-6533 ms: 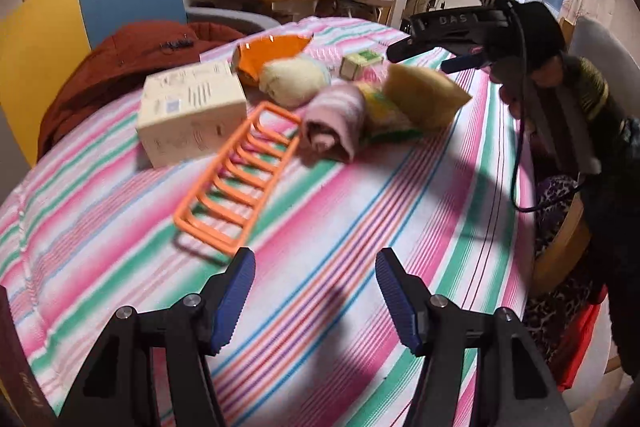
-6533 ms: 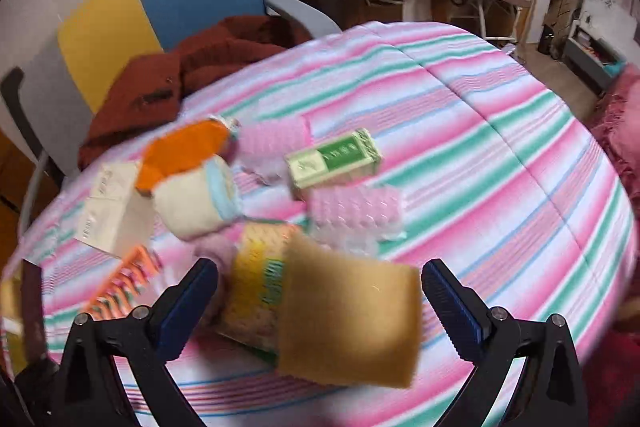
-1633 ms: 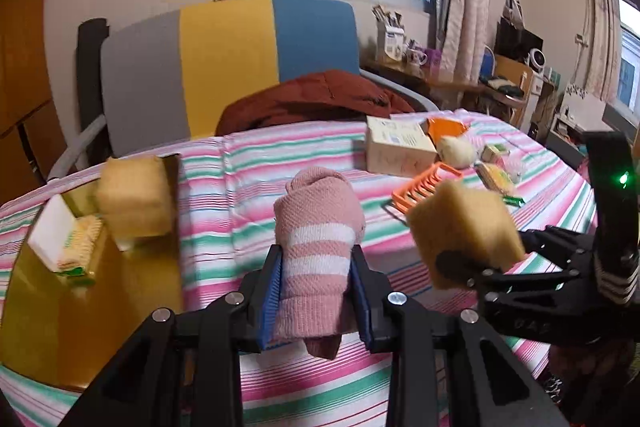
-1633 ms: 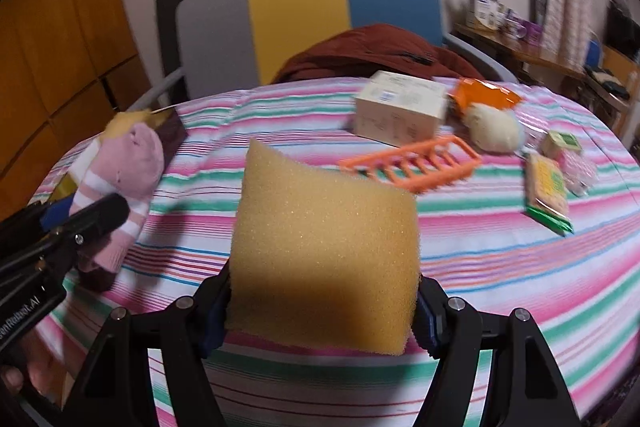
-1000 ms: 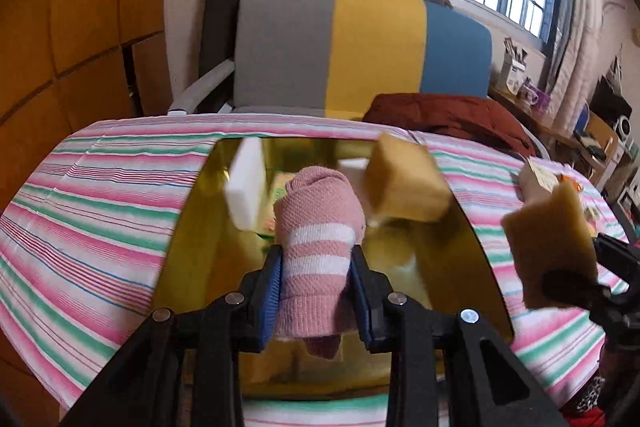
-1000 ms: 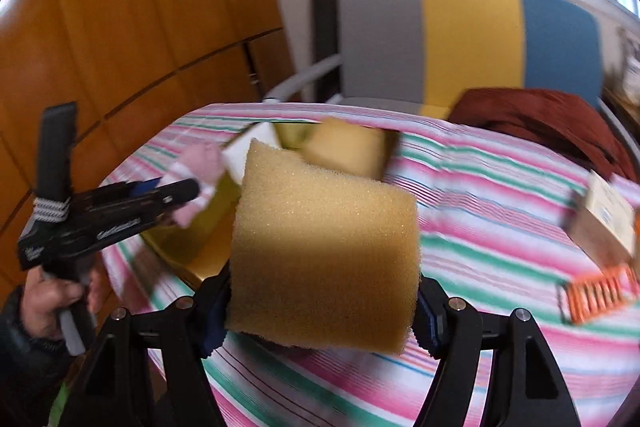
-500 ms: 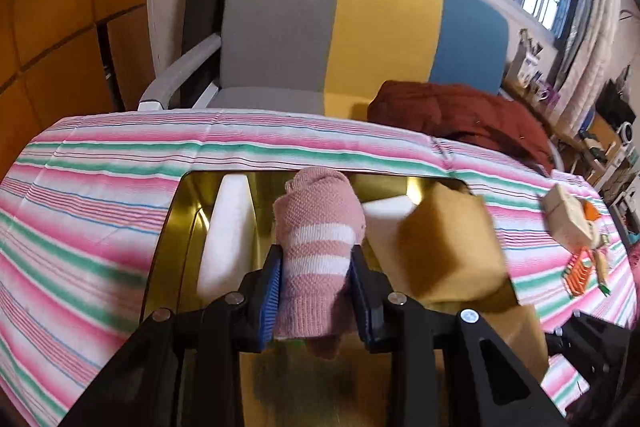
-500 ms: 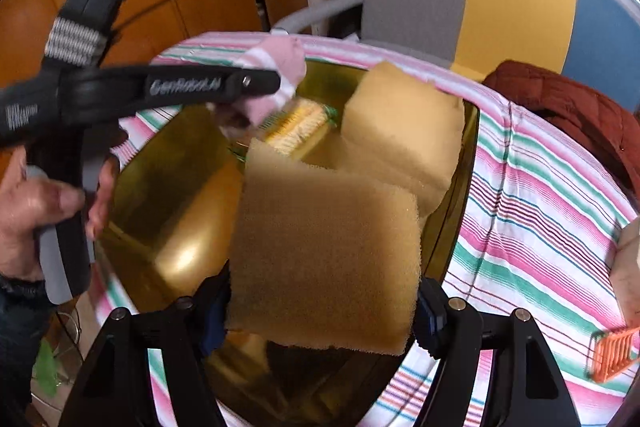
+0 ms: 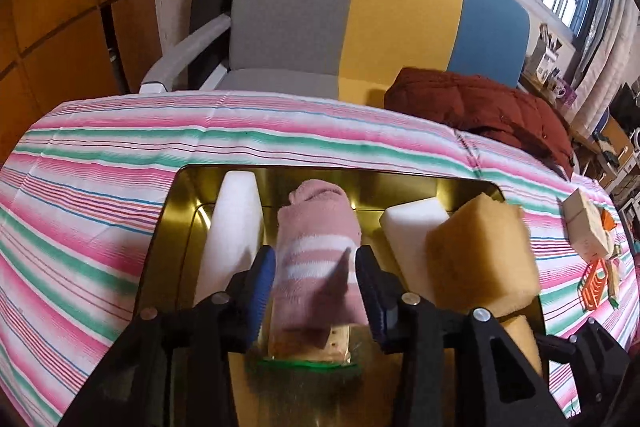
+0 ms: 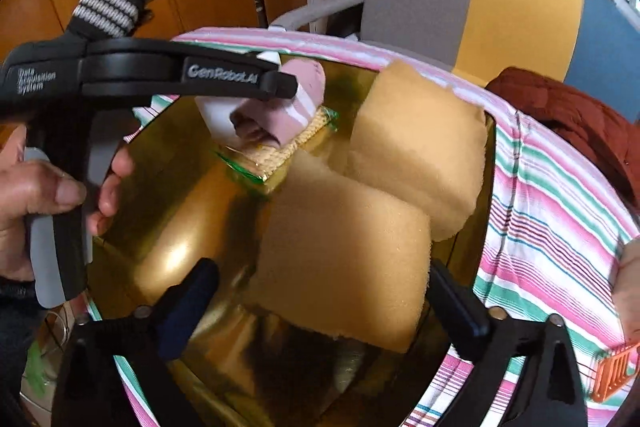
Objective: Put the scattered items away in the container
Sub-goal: 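Lower the sock and sponge into the gold tray and open both tools, then move both tools from the tray back toward the remaining items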
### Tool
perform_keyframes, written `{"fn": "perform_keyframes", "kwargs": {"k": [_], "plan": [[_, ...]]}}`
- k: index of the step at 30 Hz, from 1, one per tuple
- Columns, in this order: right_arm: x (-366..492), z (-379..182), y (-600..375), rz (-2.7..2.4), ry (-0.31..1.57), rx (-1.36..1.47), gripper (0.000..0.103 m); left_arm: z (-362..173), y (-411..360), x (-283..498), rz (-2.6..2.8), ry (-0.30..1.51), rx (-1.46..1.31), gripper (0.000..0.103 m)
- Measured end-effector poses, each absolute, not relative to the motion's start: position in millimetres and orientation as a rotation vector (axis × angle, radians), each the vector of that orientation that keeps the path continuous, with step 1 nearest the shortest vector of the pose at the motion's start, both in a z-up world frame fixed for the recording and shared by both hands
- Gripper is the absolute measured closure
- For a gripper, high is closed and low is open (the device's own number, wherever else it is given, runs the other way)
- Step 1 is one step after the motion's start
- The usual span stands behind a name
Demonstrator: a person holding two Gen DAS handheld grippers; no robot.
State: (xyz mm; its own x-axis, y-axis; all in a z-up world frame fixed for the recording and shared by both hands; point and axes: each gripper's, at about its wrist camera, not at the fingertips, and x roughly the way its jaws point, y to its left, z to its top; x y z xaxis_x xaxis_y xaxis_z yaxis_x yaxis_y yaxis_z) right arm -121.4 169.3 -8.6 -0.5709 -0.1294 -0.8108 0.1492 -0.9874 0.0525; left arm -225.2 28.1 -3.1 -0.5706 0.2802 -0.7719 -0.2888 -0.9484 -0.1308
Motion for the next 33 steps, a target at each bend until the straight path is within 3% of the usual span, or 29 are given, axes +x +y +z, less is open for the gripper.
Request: {"fn": "perform_keyframes", "kwargs": {"k": [14,21,25,33], "plan": [[-19.8,34.5,241.3,-3.053,-0.212,0.931,0.000,48.4,23.7,-107.2,2.696,0.034,-0.927,0.061],[53.0,32.8,353.0,-3.159,-0.540,1.031,0.000,63.1,74.6,-60.1,2.533,0.065,-0.863,0.061],[90.4,34.7,432.2,-3.319,-0.585,1.140,0.000,60.0,132.4,-36.0,2.360,0.140,-0.845,0.061],[123.0,23.1,572.6,-3.434,-0.669,1.642,0.007,16.7,274.2,-34.8,2.065,0.299,-0.937,0.061]]}}
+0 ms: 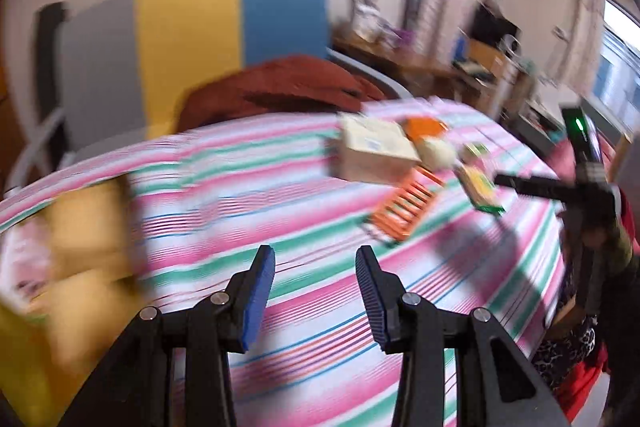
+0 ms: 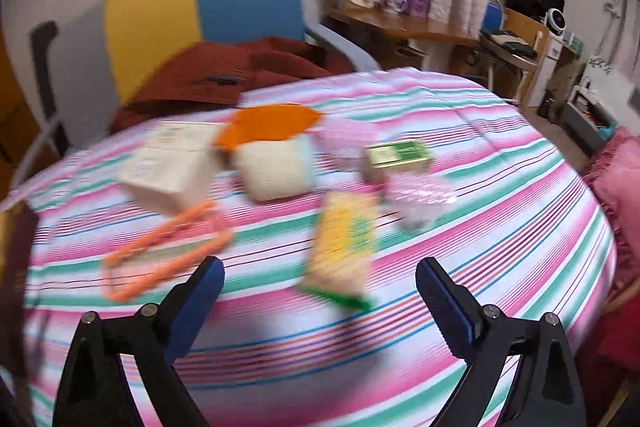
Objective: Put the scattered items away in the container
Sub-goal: 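Move both tools from the tray back toward the remaining items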
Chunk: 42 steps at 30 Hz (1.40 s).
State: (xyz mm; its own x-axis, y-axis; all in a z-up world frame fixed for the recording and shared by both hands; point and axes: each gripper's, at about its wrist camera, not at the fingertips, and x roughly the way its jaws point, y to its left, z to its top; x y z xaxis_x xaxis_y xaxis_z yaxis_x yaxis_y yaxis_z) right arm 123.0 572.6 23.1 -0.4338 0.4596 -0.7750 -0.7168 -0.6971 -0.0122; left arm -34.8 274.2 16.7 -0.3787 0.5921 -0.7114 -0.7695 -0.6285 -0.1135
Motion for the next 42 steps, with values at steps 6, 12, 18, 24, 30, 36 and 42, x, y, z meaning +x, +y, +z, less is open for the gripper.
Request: {"fn": "perform_keyframes", "kwargs": {"k": [6,12,18,24,30,36,42], "plan": [[164.3,14.0,621.9,2.113,0.675,-1.021,0.015,10.8,303.3,-26.7,2.017,0.311,-0.934,0.061],[180.3,27.5,608.8,2.209,0.691,-0.933,0.007,6.2,309.4,-12.6,2.066,0.359,-0.888,0.061],[174.4,8.0,601.2,2.188,0.773,-0.930,0.004,-11.1,319.1,0.1,2.040,0.544,-0.878,0.061],[154.0,-10.7,599.1,2.116,0.669,-0.923,0.004,-20.5,343.8,-18.2,1.962,0.486,-0.923,0.056],[135.4,-12.8,601.5,2.117,0.599,-0.961,0.004,-41.0,377.4,-37.9,1.899,0.523,-0.927,0.055],[122.1,-26.3,606.9,2.097,0.594,-1.037,0.008,-47.1,389.2,-50.9,1.870,0.506,-0.929,0.055],[119.2,-27.2,604.0,2.125,0.611,-1.040,0.009,-34.4,388.1,-53.3,1.875,0.524,-0.870,0.053]]}}
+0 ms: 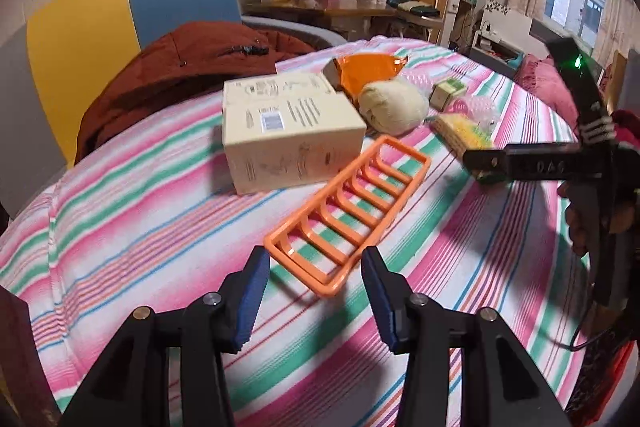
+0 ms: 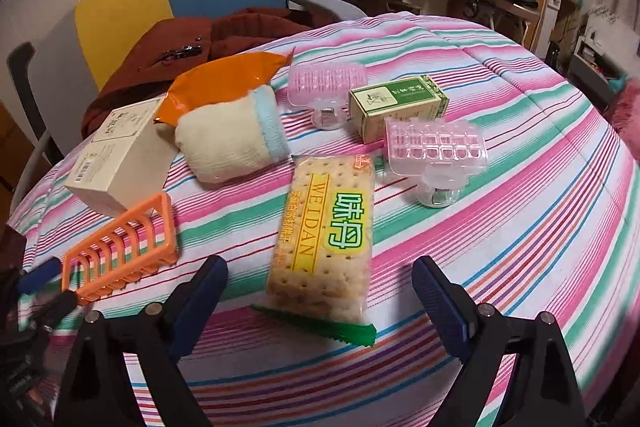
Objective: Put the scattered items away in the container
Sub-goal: 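Move both tools from the tray back toward the remaining items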
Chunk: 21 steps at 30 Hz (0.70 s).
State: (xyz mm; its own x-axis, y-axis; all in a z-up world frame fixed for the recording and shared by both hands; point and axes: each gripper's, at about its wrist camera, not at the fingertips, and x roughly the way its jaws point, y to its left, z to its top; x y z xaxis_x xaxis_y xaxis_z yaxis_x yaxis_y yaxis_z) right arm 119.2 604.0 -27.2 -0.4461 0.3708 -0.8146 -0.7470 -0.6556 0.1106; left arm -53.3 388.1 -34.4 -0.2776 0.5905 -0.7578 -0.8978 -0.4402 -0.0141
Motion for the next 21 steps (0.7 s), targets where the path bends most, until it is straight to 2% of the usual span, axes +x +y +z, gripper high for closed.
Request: {"fn": "perform_keyframes", "kwargs": {"k": [6,16,21], "plan": [[118.3,-31.2,603.7,2.130,0.648,-1.062,0.008,-35.9,413.6,-55.1,1.745,0.667,-0.865,0.050],[119.5,-28.5,600.7,2.165,0.668,-1.056,0.008,-41.2,437.7,-56.4,1.581,0.752,-0.865,0.049],[118.5,-27.4,600.0,2.177,0.674,-1.059,0.008,-31.2,433.0,-56.5,1.572,0.718,-0.812,0.049]]}}
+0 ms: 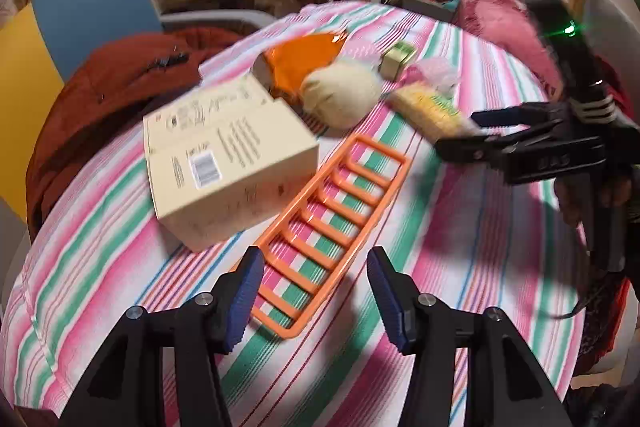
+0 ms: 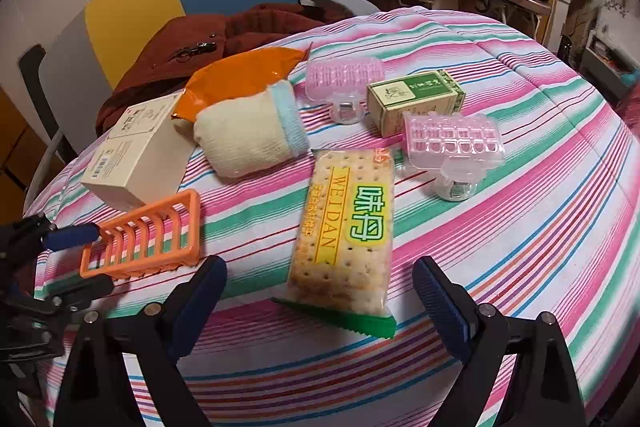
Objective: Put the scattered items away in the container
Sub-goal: 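Move both tools from the tray back toward the remaining items, then grasp the WEIDAN cracker pack with the right tool while the left tool grasps the orange rack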
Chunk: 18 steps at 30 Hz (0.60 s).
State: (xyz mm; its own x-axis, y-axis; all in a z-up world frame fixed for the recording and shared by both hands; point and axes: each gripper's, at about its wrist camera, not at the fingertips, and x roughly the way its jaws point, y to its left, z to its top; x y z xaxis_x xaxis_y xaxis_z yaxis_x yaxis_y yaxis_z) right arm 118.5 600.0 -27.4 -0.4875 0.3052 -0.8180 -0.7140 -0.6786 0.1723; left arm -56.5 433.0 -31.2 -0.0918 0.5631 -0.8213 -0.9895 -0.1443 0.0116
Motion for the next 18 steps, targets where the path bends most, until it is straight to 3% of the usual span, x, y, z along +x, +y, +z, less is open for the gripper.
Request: {"fn": "perform_keyframes", "kwargs": {"k": [7,18], "plan": [[118.1,-25.0,597.0,2.209,0.693,-1.052,0.005,-33.2,445.4,-60.3,1.510,0.885,-0.778,0.045],[118.1,-28.8,598.0,2.238,0.712,-1.080,0.003,-40.3,463.6,-75.2,1.382,0.873,-0.813,0.041]]}}
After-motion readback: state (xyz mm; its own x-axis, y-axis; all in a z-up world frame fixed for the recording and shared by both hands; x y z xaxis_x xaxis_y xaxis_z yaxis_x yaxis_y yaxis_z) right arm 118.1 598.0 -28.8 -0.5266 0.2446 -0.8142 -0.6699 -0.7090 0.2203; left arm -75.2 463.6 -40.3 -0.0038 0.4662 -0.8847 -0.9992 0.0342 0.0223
